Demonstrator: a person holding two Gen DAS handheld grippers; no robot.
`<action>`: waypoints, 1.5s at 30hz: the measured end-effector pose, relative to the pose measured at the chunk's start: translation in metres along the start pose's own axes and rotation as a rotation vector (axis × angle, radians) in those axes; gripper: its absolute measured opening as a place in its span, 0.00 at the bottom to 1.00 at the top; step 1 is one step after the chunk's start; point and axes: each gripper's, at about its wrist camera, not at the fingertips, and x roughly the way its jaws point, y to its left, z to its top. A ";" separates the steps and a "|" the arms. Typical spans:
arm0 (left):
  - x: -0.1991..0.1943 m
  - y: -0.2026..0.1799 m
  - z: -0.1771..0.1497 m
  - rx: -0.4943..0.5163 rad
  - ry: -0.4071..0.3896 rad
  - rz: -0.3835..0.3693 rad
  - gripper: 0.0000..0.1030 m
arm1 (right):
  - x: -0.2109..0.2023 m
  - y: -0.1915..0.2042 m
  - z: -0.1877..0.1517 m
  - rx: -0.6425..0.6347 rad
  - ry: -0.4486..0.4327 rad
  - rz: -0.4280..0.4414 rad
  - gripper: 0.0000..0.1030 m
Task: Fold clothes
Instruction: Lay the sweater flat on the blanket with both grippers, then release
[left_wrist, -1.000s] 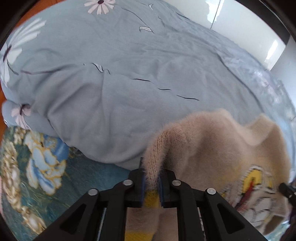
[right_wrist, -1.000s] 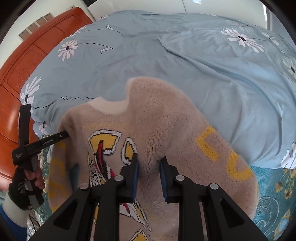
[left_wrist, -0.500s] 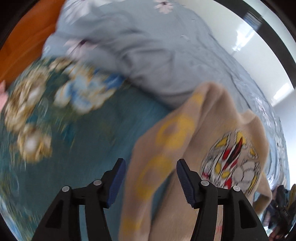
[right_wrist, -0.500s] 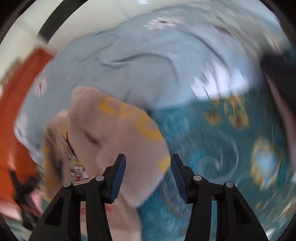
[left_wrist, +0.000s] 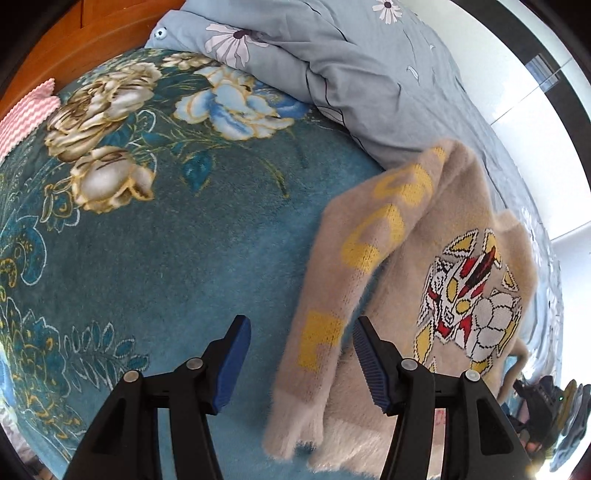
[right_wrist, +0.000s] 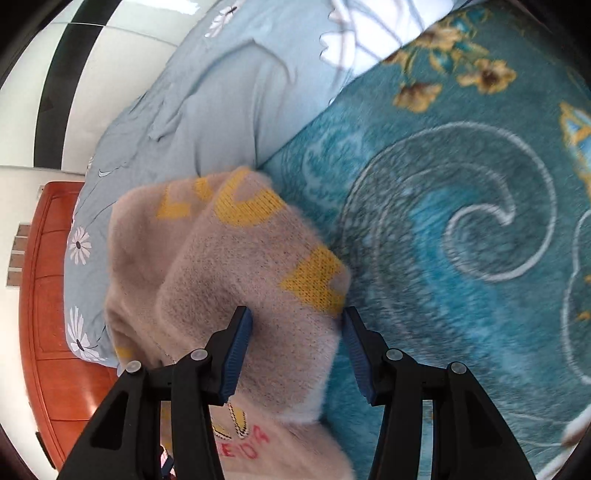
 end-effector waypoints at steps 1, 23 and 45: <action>0.002 -0.001 0.001 0.004 0.005 0.000 0.60 | -0.001 0.004 0.000 -0.009 -0.009 -0.010 0.41; 0.038 -0.005 -0.009 0.077 0.068 0.074 0.43 | -0.082 0.056 0.066 -0.522 -0.313 -0.504 0.15; 0.004 0.061 0.164 0.155 -0.094 0.132 0.10 | -0.124 0.098 0.019 -0.637 -0.380 -0.558 0.47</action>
